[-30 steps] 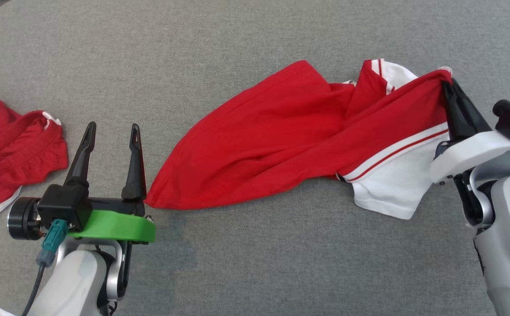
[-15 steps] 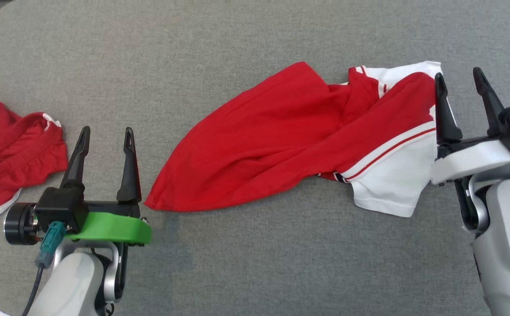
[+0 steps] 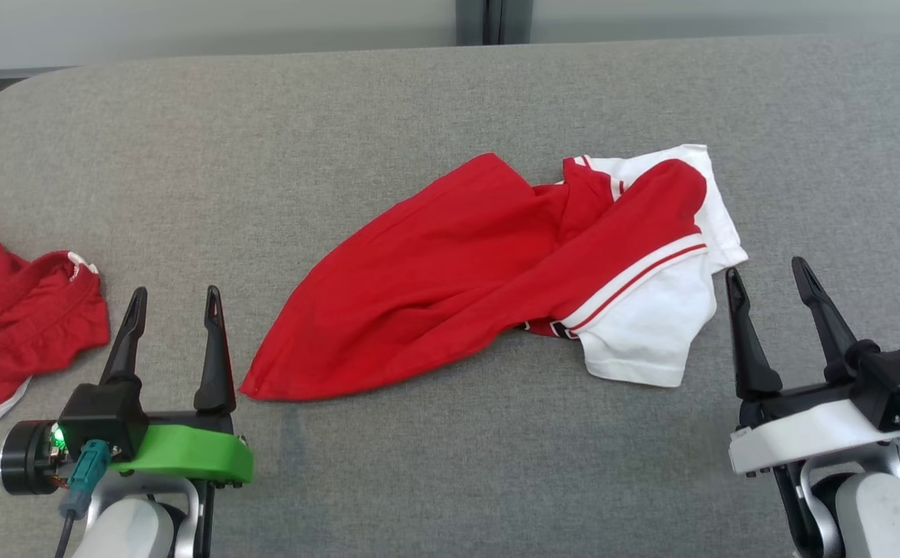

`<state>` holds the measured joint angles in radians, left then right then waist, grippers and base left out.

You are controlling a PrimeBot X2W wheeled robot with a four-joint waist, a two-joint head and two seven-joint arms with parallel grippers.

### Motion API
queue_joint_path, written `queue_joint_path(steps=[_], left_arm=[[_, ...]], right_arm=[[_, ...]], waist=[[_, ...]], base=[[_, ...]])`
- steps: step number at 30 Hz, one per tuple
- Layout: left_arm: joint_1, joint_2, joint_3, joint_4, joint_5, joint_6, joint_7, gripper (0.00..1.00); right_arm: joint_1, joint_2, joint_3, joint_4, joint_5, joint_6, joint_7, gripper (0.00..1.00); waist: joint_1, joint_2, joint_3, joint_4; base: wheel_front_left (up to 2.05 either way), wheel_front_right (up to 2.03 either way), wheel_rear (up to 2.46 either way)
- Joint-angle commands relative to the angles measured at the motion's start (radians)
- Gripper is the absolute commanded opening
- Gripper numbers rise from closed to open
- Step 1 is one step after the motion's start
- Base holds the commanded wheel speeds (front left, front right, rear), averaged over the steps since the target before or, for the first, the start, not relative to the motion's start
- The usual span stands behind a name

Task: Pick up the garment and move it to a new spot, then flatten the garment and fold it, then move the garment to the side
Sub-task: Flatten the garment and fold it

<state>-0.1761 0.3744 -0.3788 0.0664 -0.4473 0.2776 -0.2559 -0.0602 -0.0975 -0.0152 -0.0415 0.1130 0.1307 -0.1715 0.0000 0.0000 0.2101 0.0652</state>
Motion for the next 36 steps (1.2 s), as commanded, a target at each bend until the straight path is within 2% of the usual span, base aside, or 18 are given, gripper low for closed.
queue_joint_path(steps=[1,7,17,22,27,32,33,35,36], left_arm=[[0.018,0.01,0.002,-0.005,-0.007,0.007,0.003,1.0],[0.05,0.015,-0.004,-0.021,-0.011,0.021,0.018,1.0],[0.047,0.028,-0.019,-0.038,-0.003,0.019,0.034,1.0],[0.025,0.021,-0.063,-0.01,-0.025,-0.024,0.098,1.0],[0.009,0.003,-0.1,0.097,-0.074,-0.075,0.18,1.0],[-0.021,-0.012,-0.103,0.214,-0.113,-0.117,0.21,1.0],[-0.028,-0.015,-0.106,0.235,-0.125,-0.13,0.22,0.81],[-0.046,-0.017,-0.107,0.268,-0.139,-0.15,0.229,0.03],[-0.052,-0.018,-0.106,0.281,-0.144,-0.158,0.231,0.0]], right_arm=[[0.027,0.006,0.001,-0.019,0.003,0.0,0.008,1.0],[0.084,0.018,-0.001,-0.069,0.005,0.0,0.037,1.0],[0.094,0.025,-0.006,-0.094,-0.002,0.0,0.051,1.0],[0.082,0.026,0.0,-0.094,-0.003,0.0,0.055,1.0],[0.076,0.029,0.002,-0.086,-0.002,0.0,0.055,1.0],[0.075,0.032,-0.006,-0.064,0.005,0.0,0.05,1.0],[0.077,0.032,-0.008,-0.056,0.006,0.0,0.05,1.0],[0.078,0.031,-0.015,-0.042,0.006,0.0,0.047,1.0],[0.079,0.03,-0.018,-0.034,0.006,0.0,0.047,1.0]], waist=[[0.0,0.0,-0.025,-0.017],[0.0,0.0,-0.045,-0.022],[0.0,0.0,-0.043,-0.019],[0.0,0.0,-0.021,-0.018],[0.0,0.0,0.013,-0.021],[0.0,0.0,0.036,-0.022],[0.0,0.0,0.039,-0.024],[0.0,0.0,0.045,-0.026],[0.0,0.0,0.047,-0.027]], base=[[0.0,0.0,0.0],[0.0,0.0,0.0],[0.0,0.0,0.0],[0.0,0.0,0.0],[0.0,0.0,0.0],[0.0,0.0,0.0],[0.0,0.0,0.0],[0.0,0.0,0.0],[0.0,0.0,0.0]])
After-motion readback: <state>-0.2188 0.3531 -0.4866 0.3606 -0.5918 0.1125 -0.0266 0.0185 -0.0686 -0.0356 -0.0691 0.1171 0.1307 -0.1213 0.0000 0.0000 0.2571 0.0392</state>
